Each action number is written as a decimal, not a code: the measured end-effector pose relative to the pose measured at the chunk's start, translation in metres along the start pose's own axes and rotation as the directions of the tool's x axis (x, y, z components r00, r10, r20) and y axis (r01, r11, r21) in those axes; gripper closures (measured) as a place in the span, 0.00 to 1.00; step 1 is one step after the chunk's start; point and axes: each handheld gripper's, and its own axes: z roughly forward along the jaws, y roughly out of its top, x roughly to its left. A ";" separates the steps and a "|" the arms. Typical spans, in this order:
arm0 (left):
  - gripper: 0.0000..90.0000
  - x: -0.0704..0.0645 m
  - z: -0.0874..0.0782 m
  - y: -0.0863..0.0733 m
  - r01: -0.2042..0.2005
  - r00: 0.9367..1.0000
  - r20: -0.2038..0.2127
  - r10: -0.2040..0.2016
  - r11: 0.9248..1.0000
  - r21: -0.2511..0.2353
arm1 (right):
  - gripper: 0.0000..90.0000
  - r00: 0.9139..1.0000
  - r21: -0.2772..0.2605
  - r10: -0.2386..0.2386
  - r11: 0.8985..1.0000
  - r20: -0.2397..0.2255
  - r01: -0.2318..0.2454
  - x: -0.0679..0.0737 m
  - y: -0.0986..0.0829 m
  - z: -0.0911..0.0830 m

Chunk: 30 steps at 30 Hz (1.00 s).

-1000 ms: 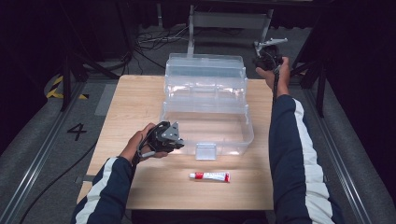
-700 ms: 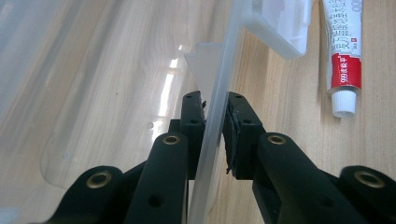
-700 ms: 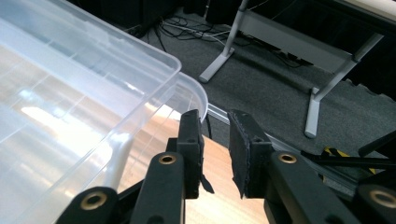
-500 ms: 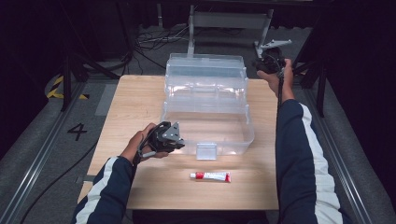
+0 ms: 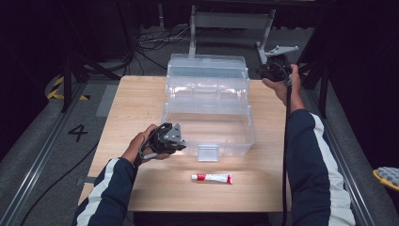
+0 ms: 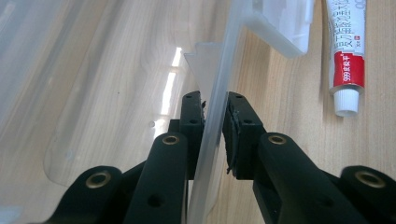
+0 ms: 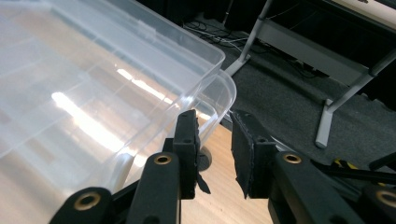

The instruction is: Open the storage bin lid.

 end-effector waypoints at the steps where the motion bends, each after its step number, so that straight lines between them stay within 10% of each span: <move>1: 0.88 0.000 0.000 0.000 -0.002 1.000 -0.001 0.002 1.000 0.001 | 0.79 1.000 0.004 -0.007 1.000 0.002 0.007 0.001 -0.001 -0.003; 30: 0.87 -0.002 0.002 0.000 0.028 1.000 -0.004 -0.028 1.000 -0.015 | 0.76 0.996 -0.051 -0.047 0.998 -0.077 0.043 0.023 -0.055 -0.071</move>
